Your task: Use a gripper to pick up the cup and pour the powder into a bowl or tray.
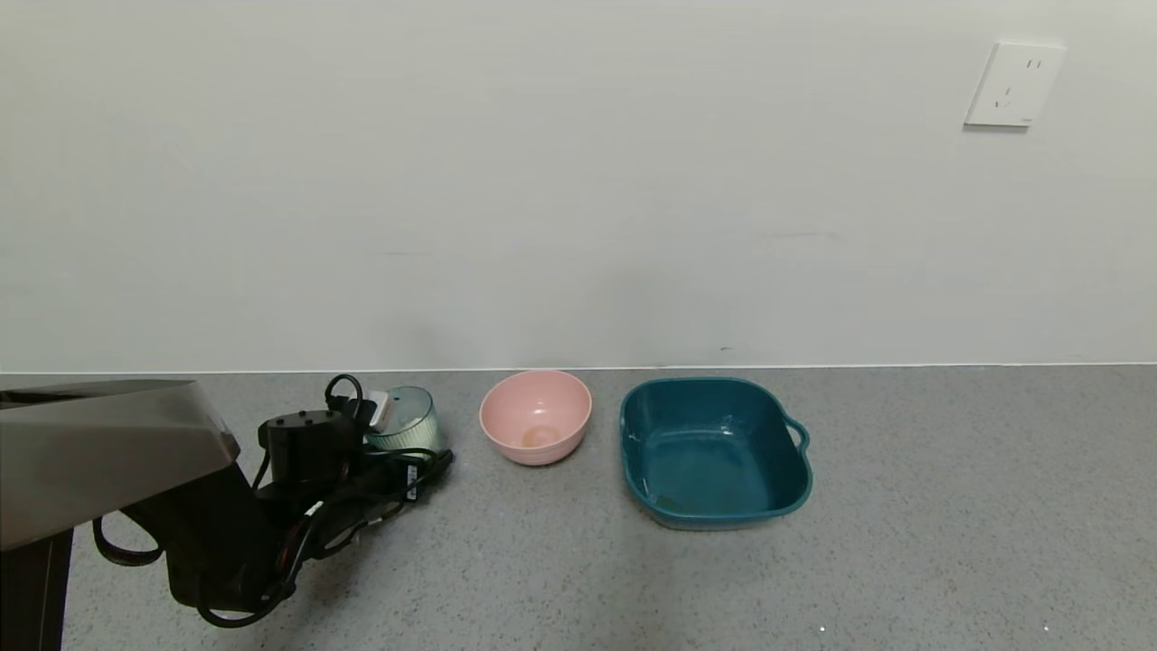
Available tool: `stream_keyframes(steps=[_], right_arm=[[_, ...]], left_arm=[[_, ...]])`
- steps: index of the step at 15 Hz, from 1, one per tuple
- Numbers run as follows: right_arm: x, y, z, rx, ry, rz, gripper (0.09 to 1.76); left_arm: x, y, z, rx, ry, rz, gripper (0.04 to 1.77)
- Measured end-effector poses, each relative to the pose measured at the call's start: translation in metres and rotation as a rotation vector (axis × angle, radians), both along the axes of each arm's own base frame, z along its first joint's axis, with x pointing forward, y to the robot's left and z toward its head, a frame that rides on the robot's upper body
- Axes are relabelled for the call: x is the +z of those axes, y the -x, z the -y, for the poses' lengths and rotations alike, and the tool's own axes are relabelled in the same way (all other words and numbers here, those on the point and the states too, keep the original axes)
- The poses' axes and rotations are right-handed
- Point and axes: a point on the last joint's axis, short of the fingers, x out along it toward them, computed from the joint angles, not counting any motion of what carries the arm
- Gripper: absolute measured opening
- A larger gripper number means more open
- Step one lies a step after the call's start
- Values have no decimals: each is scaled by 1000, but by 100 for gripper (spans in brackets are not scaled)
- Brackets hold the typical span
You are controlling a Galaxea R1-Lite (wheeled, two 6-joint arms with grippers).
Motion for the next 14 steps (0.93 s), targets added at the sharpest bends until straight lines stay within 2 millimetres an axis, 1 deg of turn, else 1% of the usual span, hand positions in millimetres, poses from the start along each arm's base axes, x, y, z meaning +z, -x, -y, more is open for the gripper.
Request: stream_keyframes(steps=[2,3,4,5,6,14], right_arm=[[0,0,0,0,0,0,171],[0,0,0,0,0,0,171],[0,0,0,0,0,0,171],[0,0,0,0,0,0,171],[0,0,0,0,0,0,171],[0,0,0,0,0,0,171]], left_arm=[[0,0,0,3,0,5,172],[1,-1,0,3,-1,18,164],[2,-1,0,4,-1,25,145],[2,0,0,4,0,26,134],[1,0,0,3,0,27,131],[5,2,0,1,1,32,128]])
